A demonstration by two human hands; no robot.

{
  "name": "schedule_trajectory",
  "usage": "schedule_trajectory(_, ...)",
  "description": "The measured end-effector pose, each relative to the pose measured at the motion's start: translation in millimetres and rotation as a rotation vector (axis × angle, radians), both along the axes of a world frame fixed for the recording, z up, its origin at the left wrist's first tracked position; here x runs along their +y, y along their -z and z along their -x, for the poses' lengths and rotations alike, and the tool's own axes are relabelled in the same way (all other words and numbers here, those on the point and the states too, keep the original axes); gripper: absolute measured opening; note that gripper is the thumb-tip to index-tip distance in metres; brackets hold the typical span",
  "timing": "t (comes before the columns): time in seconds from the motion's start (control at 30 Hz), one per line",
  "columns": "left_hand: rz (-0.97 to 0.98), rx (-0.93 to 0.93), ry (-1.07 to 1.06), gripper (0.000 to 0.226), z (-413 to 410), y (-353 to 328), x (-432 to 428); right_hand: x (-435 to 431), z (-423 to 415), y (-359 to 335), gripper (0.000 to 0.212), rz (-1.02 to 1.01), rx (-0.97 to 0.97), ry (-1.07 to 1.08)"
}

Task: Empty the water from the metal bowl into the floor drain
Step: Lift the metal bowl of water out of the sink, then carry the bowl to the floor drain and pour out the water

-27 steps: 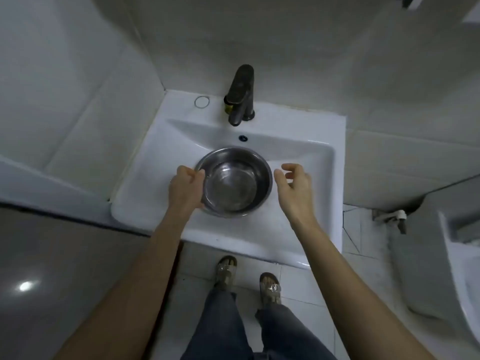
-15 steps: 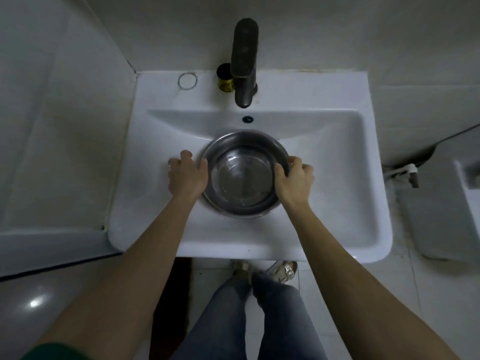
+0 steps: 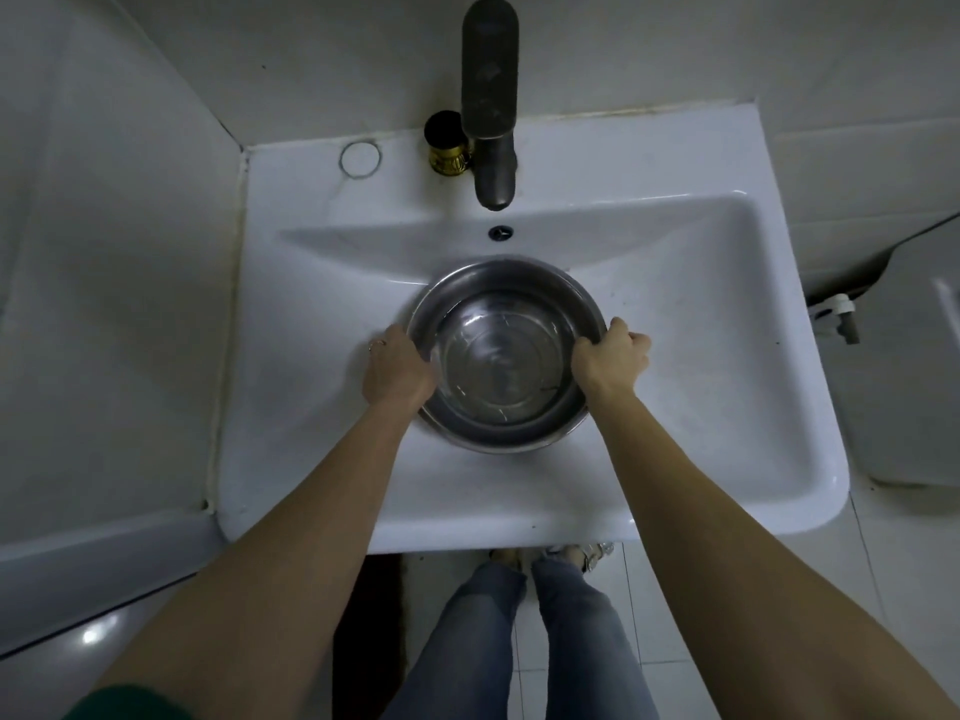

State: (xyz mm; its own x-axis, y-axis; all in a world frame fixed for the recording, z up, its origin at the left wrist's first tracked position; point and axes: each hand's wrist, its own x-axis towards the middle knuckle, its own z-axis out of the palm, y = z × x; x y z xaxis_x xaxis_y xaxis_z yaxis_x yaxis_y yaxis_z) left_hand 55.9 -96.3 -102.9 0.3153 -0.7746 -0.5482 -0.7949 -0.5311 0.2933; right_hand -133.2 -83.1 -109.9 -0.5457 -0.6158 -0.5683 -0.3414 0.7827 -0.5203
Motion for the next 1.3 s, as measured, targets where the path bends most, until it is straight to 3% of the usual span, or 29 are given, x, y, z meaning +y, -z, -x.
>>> schedule_trajectory(0.2, 0.080, -0.062, 0.050, 0.040, 3.9, -7.5, 2.5, -3.0, 9.0, 0.1, 0.038, -0.039, -0.107, 0.249)
schedule_trajectory(0.6, 0.357, 0.028, 0.136, 0.032, 65.9, -95.0, 31.2, 32.8, 83.6, -83.4, 0.036, 0.283, -0.123, 0.469)
schedule_trajectory(0.7, 0.438, 0.042, 0.176, 0.033, 104.7, -127.1, 43.8, 46.8, 120.0, -107.0, 0.040, 0.369, -0.142, 0.509)
schedule_trajectory(0.87, 0.514, 0.090, 0.212, 0.031, 179.3, -152.0, 69.3, 80.6, 195.2, -135.8, 0.030, 0.417, -0.148, 0.550)
schedule_trajectory(0.93, 0.508, 0.088, 0.212, 0.029, 219.8, -154.9, 85.9, 99.3, 234.5, -143.9, 0.029, 0.426, -0.149, 0.543)
schedule_trajectory(1.07, 0.475, 0.102, 0.210, 0.028, 296.3, -149.9, 116.9, 132.8, 306.9, -154.1, 0.049, 0.447, -0.110, 0.539)
schedule_trajectory(1.3, 0.375, 0.148, 0.239, 0.028, 414.4, -133.5, 156.7, 174.9, 419.3, -151.3, 0.046, 0.473, -0.049, 0.557)
